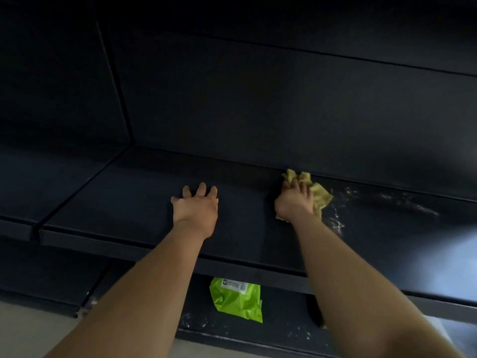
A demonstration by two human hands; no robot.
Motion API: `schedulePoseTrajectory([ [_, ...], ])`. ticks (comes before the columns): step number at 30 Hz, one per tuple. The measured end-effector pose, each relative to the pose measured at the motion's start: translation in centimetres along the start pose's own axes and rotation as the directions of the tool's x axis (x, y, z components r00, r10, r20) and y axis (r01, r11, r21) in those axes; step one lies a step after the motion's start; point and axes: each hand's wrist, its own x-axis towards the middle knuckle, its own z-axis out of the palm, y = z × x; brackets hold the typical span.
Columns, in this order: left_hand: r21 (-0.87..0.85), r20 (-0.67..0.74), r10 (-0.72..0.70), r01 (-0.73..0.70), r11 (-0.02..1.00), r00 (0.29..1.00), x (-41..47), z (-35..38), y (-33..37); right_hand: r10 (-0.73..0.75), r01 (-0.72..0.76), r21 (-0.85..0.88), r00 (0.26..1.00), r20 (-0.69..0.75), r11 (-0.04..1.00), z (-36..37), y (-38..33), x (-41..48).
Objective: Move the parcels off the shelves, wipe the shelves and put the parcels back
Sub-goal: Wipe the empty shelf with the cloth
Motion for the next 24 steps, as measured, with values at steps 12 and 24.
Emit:
schedulePoseTrajectory([
  [12,0.155,-0.193,0.229,-0.2,0.967,0.954,-1.1,-1.0,1.3,0.111,-0.112,0.043,0.993,0.025,0.993,-0.3,7.2,-4.2],
  [24,-0.141,-0.062,0.224,-0.231,0.963,0.973,-4.7,0.5,2.0,-0.076,0.076,0.001,0.997,0.012,0.997,1.0,-0.6,-8.8],
])
